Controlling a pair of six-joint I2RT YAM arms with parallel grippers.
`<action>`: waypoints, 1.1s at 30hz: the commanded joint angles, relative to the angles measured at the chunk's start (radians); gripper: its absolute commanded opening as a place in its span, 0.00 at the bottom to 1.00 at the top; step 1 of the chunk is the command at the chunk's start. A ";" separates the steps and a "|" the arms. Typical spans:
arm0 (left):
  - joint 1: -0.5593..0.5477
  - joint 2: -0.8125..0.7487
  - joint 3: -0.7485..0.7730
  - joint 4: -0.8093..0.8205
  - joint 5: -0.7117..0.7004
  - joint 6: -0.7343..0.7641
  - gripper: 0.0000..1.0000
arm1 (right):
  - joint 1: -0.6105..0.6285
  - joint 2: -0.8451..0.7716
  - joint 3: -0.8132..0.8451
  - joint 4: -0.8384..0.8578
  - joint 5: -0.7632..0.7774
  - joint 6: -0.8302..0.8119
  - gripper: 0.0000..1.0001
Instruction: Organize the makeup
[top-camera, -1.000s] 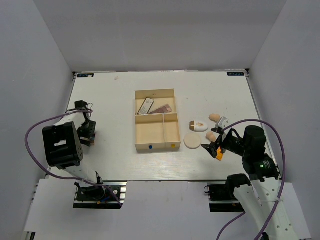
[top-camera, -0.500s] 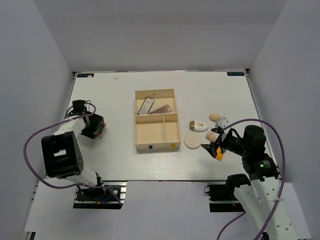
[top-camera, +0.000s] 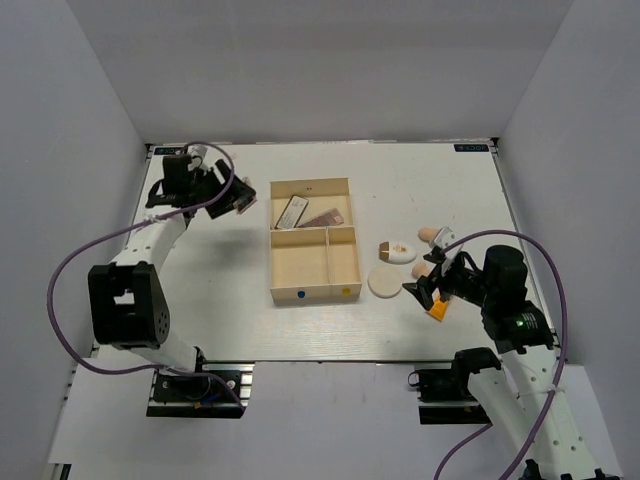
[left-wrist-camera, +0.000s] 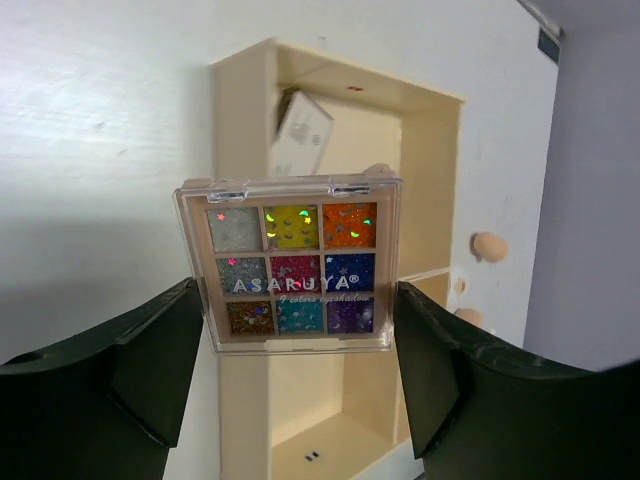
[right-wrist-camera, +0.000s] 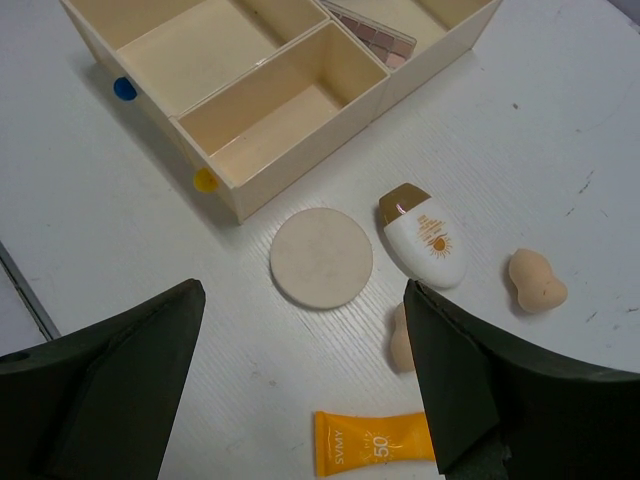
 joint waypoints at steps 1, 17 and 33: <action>-0.090 0.086 0.145 -0.016 0.081 0.148 0.08 | 0.003 0.016 -0.008 0.048 0.024 0.023 0.86; -0.303 0.475 0.588 -0.231 -0.109 0.234 0.43 | 0.003 0.065 -0.023 0.085 0.109 0.052 0.85; -0.334 0.338 0.535 -0.272 -0.059 0.232 0.98 | 0.014 0.327 0.021 0.152 0.263 0.006 0.89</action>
